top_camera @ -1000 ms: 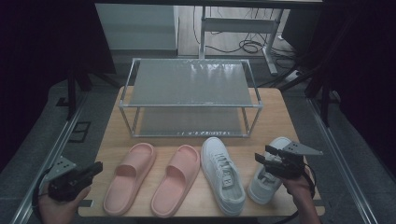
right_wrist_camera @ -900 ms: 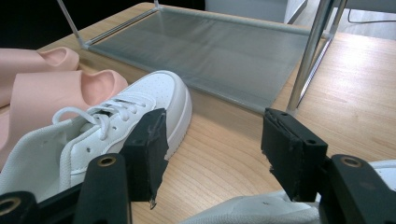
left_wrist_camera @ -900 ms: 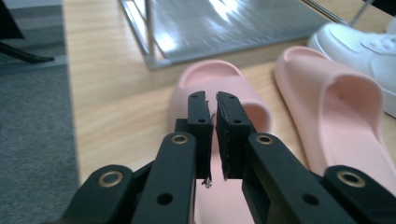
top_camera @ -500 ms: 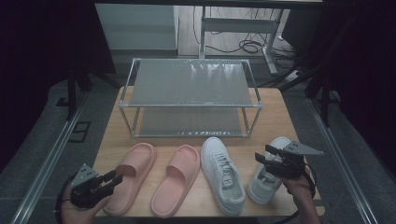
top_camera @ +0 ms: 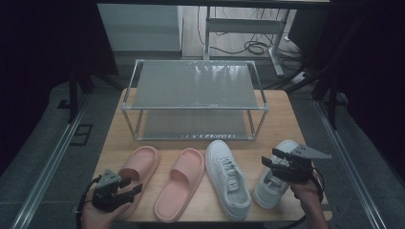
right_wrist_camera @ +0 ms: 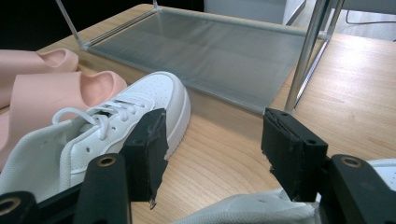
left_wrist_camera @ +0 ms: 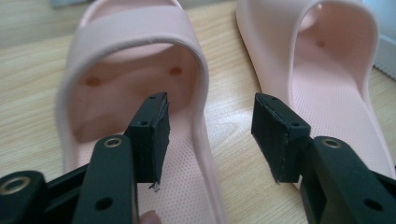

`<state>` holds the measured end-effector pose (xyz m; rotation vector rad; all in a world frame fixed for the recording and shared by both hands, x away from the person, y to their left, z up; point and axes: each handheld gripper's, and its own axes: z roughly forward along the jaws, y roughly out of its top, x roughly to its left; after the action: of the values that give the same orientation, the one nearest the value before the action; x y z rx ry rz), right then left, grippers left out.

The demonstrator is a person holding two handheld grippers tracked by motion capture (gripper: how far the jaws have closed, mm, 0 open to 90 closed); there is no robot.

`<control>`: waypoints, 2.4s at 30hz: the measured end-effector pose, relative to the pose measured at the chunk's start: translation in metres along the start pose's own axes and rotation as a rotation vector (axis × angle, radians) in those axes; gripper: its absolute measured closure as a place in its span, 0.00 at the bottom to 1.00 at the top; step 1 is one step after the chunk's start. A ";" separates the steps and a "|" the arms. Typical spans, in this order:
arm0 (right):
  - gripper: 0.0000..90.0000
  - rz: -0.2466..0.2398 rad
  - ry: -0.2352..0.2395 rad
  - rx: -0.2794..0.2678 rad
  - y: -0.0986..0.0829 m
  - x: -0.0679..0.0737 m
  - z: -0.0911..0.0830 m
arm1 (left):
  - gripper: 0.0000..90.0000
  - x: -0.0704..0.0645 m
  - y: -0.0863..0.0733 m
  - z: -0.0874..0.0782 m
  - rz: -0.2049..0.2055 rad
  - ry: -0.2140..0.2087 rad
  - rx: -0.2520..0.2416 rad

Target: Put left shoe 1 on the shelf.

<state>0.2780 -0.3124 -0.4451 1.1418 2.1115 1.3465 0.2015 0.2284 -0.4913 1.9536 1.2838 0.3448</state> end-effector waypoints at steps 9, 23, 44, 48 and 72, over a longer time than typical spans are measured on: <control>0.46 -0.001 -0.001 -0.005 0.001 0.000 -0.001 | 0.56 -0.002 0.004 0.015 0.004 0.011 0.018; 0.46 -0.003 0.000 -0.004 0.001 0.000 -0.002 | 0.73 0.001 0.014 0.037 0.023 0.053 0.036; 0.46 -0.003 0.001 -0.004 0.001 0.000 -0.001 | 0.94 -0.004 0.020 0.031 0.040 0.120 -0.017; 0.46 0.001 -0.001 -0.004 0.001 -0.001 -0.001 | 0.94 -0.004 0.027 0.023 0.043 0.120 -0.044; 0.46 0.000 0.000 -0.012 0.002 -0.002 -0.004 | 0.94 -0.017 0.083 0.033 0.109 0.094 -0.092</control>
<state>0.2771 -0.3162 -0.4416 1.1370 2.1004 1.3568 0.2683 0.1818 -0.4510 1.9534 1.2007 0.5458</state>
